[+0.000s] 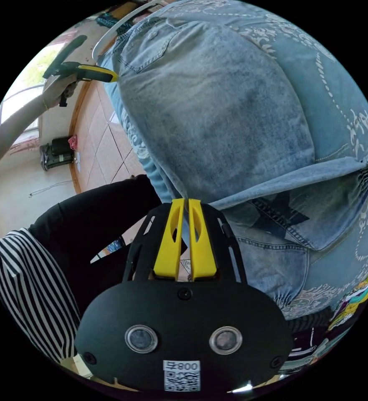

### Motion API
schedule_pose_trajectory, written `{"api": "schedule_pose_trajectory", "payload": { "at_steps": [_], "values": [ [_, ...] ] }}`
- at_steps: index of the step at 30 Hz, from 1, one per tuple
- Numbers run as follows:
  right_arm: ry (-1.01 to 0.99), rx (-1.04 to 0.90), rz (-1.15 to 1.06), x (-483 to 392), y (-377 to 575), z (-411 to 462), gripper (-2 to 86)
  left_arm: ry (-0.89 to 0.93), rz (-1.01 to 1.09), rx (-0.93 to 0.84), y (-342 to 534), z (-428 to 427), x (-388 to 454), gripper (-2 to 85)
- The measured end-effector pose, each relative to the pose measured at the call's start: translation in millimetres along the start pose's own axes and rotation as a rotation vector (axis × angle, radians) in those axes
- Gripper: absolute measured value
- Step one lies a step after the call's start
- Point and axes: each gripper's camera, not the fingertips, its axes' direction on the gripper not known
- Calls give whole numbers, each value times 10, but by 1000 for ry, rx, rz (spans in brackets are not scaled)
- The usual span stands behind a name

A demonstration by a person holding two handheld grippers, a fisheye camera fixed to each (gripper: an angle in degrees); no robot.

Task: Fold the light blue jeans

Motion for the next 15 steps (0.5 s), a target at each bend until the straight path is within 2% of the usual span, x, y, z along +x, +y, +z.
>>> {"api": "schedule_pose_trajectory", "payload": {
  "at_steps": [6, 8, 11, 15],
  "values": [
    [-38, 20, 106, 78, 163, 111, 30, 77, -2, -5, -40, 109, -371, 17],
    [-113, 64, 161, 173, 295, 54, 33, 48, -6, 33, -33, 73, -409, 20],
    [-251, 152, 231, 304, 555, -45, 39, 46, 79, 86, -128, 78, -292, 25],
    [-460, 310, 300, 428, 1007, -317, 45, 196, 282, 122, -540, 357, 112, 34]
  ]
}}
